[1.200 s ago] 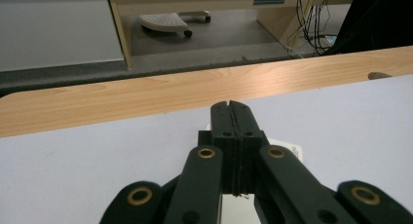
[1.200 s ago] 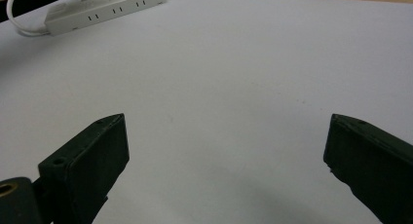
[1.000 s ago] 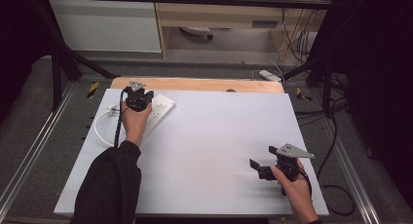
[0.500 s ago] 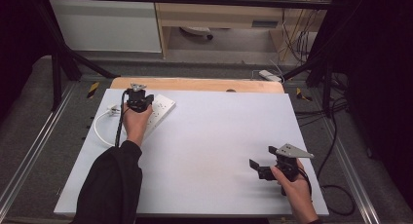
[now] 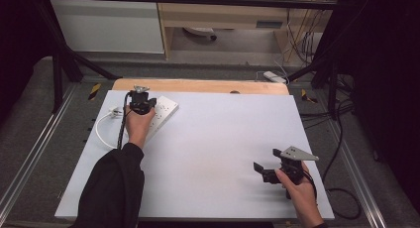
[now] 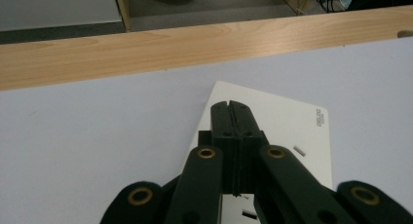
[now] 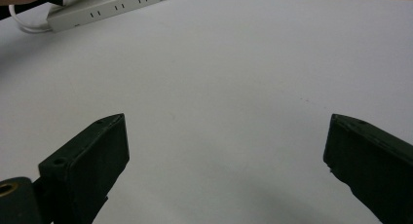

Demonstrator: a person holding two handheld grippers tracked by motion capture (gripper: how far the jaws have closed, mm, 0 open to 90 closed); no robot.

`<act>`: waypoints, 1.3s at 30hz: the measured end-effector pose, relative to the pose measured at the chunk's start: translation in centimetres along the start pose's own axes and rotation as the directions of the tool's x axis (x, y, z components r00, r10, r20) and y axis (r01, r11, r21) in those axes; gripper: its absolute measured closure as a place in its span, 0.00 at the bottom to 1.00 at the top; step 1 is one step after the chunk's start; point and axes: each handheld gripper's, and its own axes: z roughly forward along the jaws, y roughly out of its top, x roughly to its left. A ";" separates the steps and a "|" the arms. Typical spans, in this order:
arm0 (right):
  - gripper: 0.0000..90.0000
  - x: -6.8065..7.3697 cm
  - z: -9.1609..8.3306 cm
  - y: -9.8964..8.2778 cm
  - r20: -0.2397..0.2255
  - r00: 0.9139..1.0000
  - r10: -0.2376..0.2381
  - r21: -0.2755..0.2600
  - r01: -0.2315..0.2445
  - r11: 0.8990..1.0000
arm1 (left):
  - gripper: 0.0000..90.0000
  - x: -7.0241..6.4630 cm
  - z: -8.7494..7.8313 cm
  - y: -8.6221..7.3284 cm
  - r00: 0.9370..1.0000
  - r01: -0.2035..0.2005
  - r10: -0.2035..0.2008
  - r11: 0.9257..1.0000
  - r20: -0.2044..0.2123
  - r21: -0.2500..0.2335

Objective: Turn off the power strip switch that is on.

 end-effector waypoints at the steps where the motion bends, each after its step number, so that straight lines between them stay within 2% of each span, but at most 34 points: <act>1: 0.04 0.0 0.0 0.0 -0.001 1.000 -0.001 0.001 0.001 1.000 | 1.00 0.0 0.1 0.1 1.000 0.000 0.000 1.000 -0.001 -0.002; 8: 0.04 -0.1 -0.1 0.0 0.000 1.000 0.002 0.000 -0.002 1.000 | 1.00 -0.1 1.1 0.5 1.000 -0.006 0.006 1.000 -0.005 0.007; 11: 0.04 -0.1 0.0 -0.1 0.003 1.000 0.002 0.002 -0.002 1.000 | 1.00 -0.2 1.4 0.7 1.000 -0.028 0.028 0.999 -0.007 0.017; 20: 0.04 -0.1 -0.1 -0.2 0.003 1.000 0.006 0.003 -0.006 1.000 | 1.00 0.1 1.9 0.9 1.000 -0.002 0.003 0.999 -0.014 0.041; 26: 0.04 0.0 -0.1 -0.1 -0.013 1.000 0.000 0.001 0.000 1.000 | 1.00 0.1 2.2 0.7 1.000 -0.003 0.004 0.999 -0.019 0.051; 35: 0.04 -0.1 -0.2 -0.1 -0.007 1.000 0.003 -0.006 -0.003 1.000 | 1.00 0.0 2.4 0.6 1.000 -0.013 0.014 0.998 -0.016 0.065; 39: 0.04 0.0 -0.2 -0.1 -0.008 1.000 0.003 -0.005 -0.003 1.000 | 1.00 0.0 2.4 0.6 1.000 -0.004 0.005 0.998 -0.012 0.067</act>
